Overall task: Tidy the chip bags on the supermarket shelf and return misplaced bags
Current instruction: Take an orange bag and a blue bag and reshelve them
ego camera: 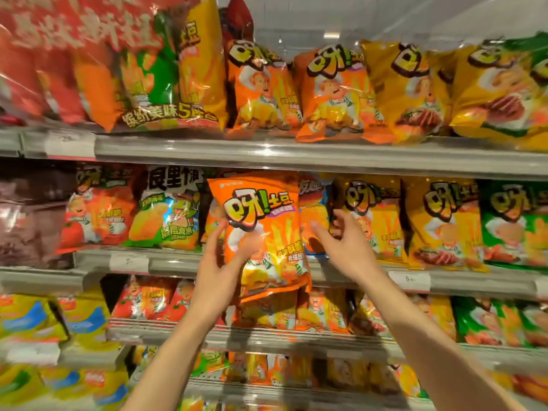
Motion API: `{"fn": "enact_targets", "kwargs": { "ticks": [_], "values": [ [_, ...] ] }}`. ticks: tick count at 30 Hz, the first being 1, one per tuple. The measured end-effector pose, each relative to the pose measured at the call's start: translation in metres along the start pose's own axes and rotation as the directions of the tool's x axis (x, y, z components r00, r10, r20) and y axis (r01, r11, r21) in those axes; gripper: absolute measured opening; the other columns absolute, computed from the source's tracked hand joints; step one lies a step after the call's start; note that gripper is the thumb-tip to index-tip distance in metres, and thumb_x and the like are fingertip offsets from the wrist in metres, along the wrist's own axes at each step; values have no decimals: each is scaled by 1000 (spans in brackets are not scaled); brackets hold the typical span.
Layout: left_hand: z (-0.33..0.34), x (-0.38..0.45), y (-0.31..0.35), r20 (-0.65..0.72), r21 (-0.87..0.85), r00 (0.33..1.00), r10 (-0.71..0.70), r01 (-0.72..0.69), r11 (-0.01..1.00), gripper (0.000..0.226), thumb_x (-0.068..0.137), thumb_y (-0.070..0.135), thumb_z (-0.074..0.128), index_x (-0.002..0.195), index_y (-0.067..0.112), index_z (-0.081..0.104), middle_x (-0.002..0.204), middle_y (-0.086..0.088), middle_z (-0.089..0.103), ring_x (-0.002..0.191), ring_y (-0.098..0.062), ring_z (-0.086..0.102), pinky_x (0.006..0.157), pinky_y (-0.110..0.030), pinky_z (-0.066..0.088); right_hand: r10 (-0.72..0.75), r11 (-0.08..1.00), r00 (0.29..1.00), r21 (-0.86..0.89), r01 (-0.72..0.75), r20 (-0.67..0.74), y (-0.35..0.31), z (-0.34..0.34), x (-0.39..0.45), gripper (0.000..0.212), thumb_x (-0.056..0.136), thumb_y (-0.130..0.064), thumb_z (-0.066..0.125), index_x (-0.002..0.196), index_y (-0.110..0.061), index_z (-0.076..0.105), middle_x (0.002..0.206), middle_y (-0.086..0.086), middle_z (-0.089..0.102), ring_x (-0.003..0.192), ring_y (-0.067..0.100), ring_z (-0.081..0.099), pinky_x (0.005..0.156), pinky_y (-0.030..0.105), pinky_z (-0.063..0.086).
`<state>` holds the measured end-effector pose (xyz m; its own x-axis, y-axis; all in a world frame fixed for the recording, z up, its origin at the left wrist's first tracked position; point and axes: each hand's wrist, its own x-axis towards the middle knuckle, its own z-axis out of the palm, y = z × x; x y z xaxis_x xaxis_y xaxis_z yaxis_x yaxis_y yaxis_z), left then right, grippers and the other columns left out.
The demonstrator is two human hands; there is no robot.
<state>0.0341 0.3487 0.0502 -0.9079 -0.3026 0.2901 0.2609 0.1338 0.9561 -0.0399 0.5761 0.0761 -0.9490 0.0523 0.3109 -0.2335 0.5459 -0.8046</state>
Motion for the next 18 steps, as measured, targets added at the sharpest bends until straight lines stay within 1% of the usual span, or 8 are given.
{"fn": "enact_targets", "kwargs": {
  "ticks": [2,4,5,8,10,11,15,18],
  "values": [
    [-10,6,-2,-12,-4,1000,-3,3,1000,61,87,43,72,141,43,43,146,14,50,133,-8,49,112,-36,39,23,998,1000,-61,-23,-5,-4,13,22,100,83,-75,60,155,-12,31,155,10,46,140,27,47,114,48,41],
    [-18,11,-6,-22,-8,1000,-1,1,1000,62,87,43,73,142,43,43,145,14,51,131,-8,51,111,-37,41,78,995,997,-63,-78,-5,-1,28,39,119,67,-92,52,153,-11,35,151,11,51,136,30,52,111,49,45],
    [-22,12,-7,-30,-8,1000,-3,3,1000,62,88,42,73,141,44,42,144,15,50,131,-7,51,109,-34,42,111,992,994,-56,-111,-6,3,35,46,120,65,-93,50,151,-11,36,147,11,55,133,30,55,109,49,47],
    [-30,12,-7,-40,3,999,5,-4,1000,62,90,40,71,142,46,39,138,20,49,126,-2,48,99,-24,40,181,983,983,-28,-181,4,2,42,47,87,87,-65,61,147,-7,35,123,8,66,114,29,63,102,45,50],
    [-37,11,-9,-33,4,999,-1,1,1000,61,90,41,71,141,49,39,135,22,50,124,-2,50,100,-26,41,165,986,986,-12,-165,-28,2,42,49,71,94,-49,66,143,-5,39,95,-1,64,94,24,63,89,37,51],
    [-40,10,-10,-32,7,999,-8,8,1000,60,90,42,71,140,51,39,135,21,51,124,-3,51,101,-28,41,150,989,988,-6,-150,-49,3,41,51,69,94,-46,68,142,-5,41,91,-2,62,92,23,63,85,35,50],
    [-53,9,-15,-73,29,997,-14,17,999,63,88,46,71,143,49,39,138,19,48,131,-8,47,103,-31,39,92,996,993,16,-92,-73,-10,37,58,74,86,-53,72,139,-9,46,118,8,69,111,29,65,95,41,53],
    [-59,10,-13,-92,33,996,-14,18,999,63,89,44,71,143,47,40,133,20,49,129,-9,48,100,-30,40,35,999,993,-26,-38,-110,-25,31,65,63,86,-55,71,127,-10,58,113,13,70,107,35,66,91,41,52]
  ]
}}
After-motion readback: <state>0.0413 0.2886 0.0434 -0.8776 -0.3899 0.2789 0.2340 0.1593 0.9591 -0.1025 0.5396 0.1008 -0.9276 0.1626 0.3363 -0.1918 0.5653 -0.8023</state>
